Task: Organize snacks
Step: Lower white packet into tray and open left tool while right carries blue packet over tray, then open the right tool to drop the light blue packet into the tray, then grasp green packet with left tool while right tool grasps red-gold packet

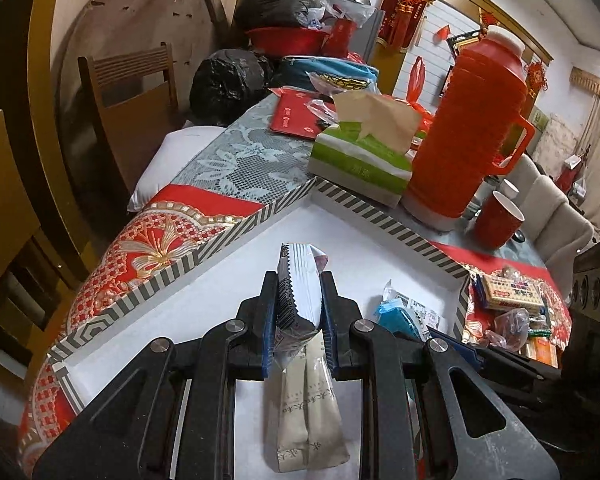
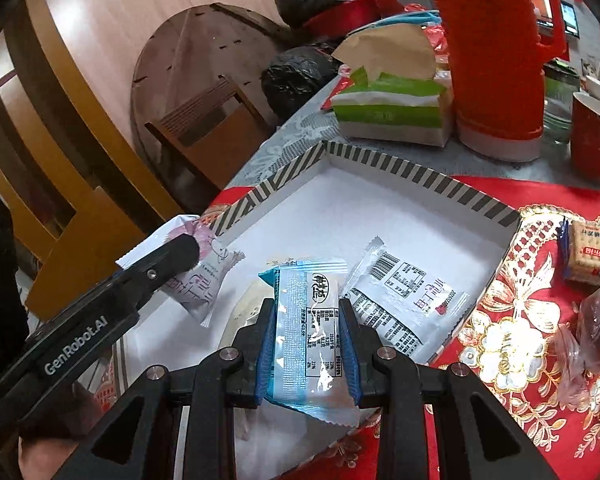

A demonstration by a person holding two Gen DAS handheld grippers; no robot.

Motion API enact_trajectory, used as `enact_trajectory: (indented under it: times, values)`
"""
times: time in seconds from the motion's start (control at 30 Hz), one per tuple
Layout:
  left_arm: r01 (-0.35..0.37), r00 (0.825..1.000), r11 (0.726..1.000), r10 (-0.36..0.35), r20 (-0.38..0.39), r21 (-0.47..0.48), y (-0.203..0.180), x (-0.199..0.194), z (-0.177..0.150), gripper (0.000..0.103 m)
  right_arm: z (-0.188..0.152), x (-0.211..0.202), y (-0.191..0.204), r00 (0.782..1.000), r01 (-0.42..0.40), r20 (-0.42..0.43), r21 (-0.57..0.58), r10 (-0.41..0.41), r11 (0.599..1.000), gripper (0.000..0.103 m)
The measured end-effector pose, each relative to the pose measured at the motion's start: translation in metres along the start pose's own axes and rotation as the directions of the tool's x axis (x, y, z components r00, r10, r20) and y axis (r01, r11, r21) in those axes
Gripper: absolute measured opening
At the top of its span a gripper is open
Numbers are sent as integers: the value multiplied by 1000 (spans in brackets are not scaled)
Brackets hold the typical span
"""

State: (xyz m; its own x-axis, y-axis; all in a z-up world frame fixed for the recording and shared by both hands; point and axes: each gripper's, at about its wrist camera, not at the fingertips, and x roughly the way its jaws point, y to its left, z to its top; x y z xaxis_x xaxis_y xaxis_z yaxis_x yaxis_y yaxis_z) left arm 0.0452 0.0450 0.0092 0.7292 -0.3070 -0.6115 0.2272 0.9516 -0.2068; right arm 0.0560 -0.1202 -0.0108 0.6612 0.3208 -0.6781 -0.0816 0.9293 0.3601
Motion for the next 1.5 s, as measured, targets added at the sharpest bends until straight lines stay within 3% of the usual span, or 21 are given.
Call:
enact_trajectory:
  times: [0.17, 0.3, 0.4, 0.43, 0.47, 0.53, 0.67, 0.93, 1.13, 1.23, 1.3, 1.33, 1.4, 1.5]
  values:
    - [-8, 1000, 1000, 8, 3, 6, -2, 1, 0, 19, 2, -3, 4, 1000, 1, 6, 8, -1, 1000, 29]
    - [-57, 998, 998, 57, 0, 40, -10, 3, -3, 24, 0, -12, 5, 999, 9, 52, 4, -9, 1000, 53]
    - [-45, 999, 999, 45, -1, 19, -9, 3, -3, 42, -5, -20, 5, 998, 28, 59, -13, -27, 1000, 53]
    - [-43, 999, 999, 43, 6, 7, -7, 2, -3, 55, -7, -19, 4, 999, 28, 42, -16, -28, 999, 54]
    - [-41, 999, 999, 41, 14, -5, -6, 1, -3, 60, -9, -16, 3, 1000, 29, 14, -16, -28, 999, 54]
    - [-40, 999, 999, 40, 26, -21, -3, -2, -2, 60, -13, -11, 2, 999, 9, -44, -21, -10, 1000, 54]
    - [-44, 998, 998, 46, 35, -46, 1, -4, -2, 60, -18, -14, 8, 997, 33, -71, -81, -39, 996, 54]
    - [-40, 999, 999, 41, 36, -35, -5, -4, -3, 60, -32, -28, 2, 997, 40, -64, -71, -44, 997, 54]
    - [-1, 994, 1000, 2, 108, -5, -18, -22, -2, 60, -36, -73, -16, 997, -24, 74, -25, 26, 999, 54]
    - [55, 989, 995, -65, 129, 82, -51, -40, -6, 63, -38, -124, -48, 987, 19, 161, -50, -11, 999, 54]
    - [138, 982, 973, -159, 103, 184, -85, -49, -14, 68, -40, -155, -72, 972, 102, 220, -67, -85, 993, 54]
    - [204, 972, 944, -227, 60, 259, -108, -51, -21, 71, -43, -174, -90, 960, 149, 249, -76, -126, 986, 55]
    - [311, 945, 883, -326, -19, 352, -141, -51, -34, 72, -50, -197, -119, 955, 163, 267, -100, -131, 982, 60]
    - [396, 914, 795, -389, -115, 459, -186, -43, -59, 72, -74, -231, -167, 942, 229, 280, -131, -185, 965, 61]
